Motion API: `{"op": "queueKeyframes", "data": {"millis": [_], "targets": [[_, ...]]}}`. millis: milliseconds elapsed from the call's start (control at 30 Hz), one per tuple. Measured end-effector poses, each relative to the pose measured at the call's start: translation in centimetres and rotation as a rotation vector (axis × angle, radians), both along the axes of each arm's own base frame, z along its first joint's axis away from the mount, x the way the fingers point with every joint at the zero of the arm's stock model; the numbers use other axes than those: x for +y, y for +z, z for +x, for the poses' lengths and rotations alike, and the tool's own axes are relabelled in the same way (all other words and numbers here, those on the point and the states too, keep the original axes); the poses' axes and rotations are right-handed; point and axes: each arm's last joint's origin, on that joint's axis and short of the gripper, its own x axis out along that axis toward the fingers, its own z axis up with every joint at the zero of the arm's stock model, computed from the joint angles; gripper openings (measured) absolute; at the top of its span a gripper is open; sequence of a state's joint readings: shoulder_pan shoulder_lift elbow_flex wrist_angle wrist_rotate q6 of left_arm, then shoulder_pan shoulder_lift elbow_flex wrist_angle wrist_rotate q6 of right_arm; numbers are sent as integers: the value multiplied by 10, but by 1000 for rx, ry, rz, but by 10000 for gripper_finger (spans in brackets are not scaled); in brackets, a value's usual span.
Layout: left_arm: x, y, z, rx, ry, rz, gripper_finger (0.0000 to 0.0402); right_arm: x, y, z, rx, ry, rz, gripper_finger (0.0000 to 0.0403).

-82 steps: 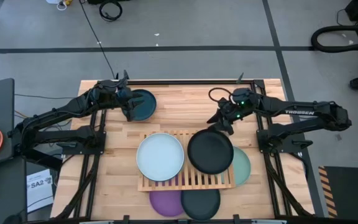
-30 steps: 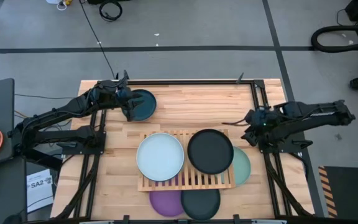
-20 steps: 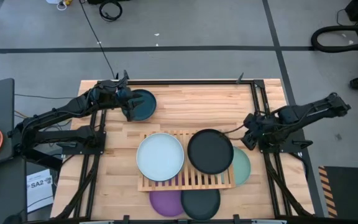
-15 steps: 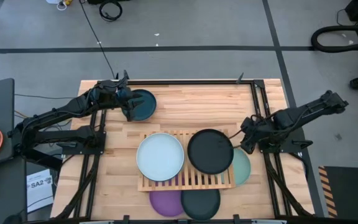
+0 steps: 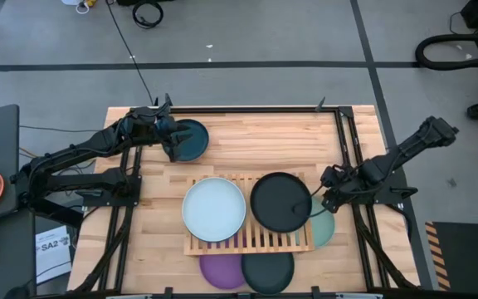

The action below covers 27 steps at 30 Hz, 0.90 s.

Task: Place and stack plates onto a shelf
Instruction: Stack the light green plate on top of the gray plate on the shelf

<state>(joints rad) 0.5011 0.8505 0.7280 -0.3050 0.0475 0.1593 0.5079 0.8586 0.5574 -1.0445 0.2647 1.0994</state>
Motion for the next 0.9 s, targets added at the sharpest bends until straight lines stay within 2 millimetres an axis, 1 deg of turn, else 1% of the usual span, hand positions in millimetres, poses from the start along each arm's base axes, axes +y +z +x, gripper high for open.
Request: {"op": "queueKeyframes", "data": {"millis": [100,267,400,767,900], "targets": [[0,0,0,0,0,0,128,1,-10,-2,-30,13,25,224],[0,0,0,-8,7,-15,128,0,-23,-7,-7,19,31,224],[0,0,0,-12,11,-22,128,-1,-30,-8,-7,18,31,224],[0,0,0,-12,11,-22,128,0,-32,-7,-18,26,45,224],[0,0,0,-12,12,-22,128,2,-31,-4,-41,53,50,224]]}}
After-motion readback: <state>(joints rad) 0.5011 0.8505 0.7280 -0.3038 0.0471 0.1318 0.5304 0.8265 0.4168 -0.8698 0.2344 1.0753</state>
